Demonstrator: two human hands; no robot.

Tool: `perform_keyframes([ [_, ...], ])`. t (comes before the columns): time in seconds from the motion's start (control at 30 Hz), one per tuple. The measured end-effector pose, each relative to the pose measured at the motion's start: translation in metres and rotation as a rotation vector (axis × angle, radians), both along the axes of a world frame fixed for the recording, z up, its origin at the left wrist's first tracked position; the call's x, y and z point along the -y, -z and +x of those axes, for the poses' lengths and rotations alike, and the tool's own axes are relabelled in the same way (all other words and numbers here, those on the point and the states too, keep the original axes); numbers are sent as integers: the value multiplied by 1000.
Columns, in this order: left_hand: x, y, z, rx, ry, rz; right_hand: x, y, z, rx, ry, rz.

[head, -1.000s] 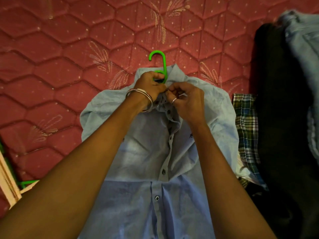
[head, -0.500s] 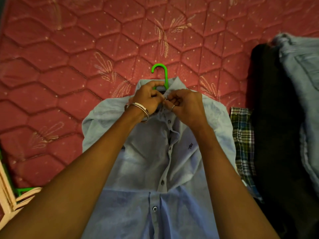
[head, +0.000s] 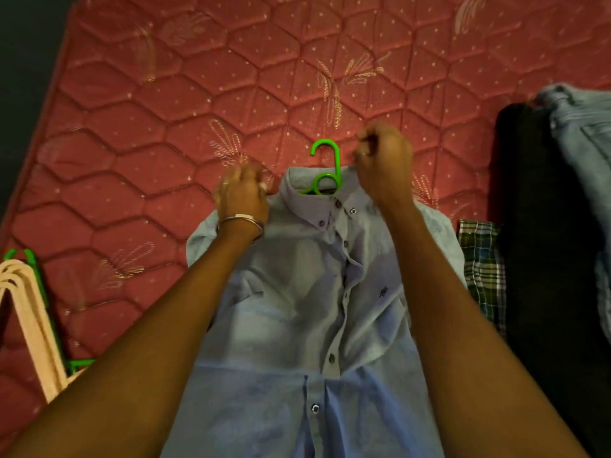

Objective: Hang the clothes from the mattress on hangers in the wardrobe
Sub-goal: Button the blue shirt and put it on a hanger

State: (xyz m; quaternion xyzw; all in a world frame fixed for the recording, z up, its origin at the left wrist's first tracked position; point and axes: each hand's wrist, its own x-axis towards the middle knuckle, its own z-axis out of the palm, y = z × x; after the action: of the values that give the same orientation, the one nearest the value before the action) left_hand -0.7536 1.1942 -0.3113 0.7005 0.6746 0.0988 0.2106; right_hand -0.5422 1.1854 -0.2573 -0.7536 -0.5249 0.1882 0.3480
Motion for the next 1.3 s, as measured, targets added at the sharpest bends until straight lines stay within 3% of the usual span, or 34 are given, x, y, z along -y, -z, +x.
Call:
perform_keyframes([
  [0.1, 2, -2, -12, -97, 296, -217, -29, 13, -9, 242, -256, -449],
  [0.17, 6, -8, -10, -127, 354, -284, -31, 21, -20, 366, -350, -638],
  [0.3, 19, -22, -15, 8, 282, -358, -20, 26, -27, 251, -304, -692],
  [0.37, 32, -29, -17, 53, 271, -377, -10, 23, -23, 70, -262, -713],
  [0.47, 55, -47, -21, 129, 214, -311, 11, -5, -16, -248, -217, -594],
  [0.53, 67, -66, -24, 191, 144, -297, 29, -42, -10, -324, -253, -498],
  [0.73, 93, -186, -12, 421, 76, -115, 78, -186, 6, -90, -326, -225],
  [0.83, 97, -261, -2, 496, 217, -212, 106, -266, 9, -25, -377, -158],
  [0.93, 116, -334, 1, 476, 356, -149, 136, -339, 5, 56, -404, -116],
  [1.13, 191, -444, 5, 367, 253, 551, 185, -462, -13, 231, -439, -2],
  [1.3, 240, -512, -10, 293, 294, 691, 238, -545, -22, 191, -471, 194],
])
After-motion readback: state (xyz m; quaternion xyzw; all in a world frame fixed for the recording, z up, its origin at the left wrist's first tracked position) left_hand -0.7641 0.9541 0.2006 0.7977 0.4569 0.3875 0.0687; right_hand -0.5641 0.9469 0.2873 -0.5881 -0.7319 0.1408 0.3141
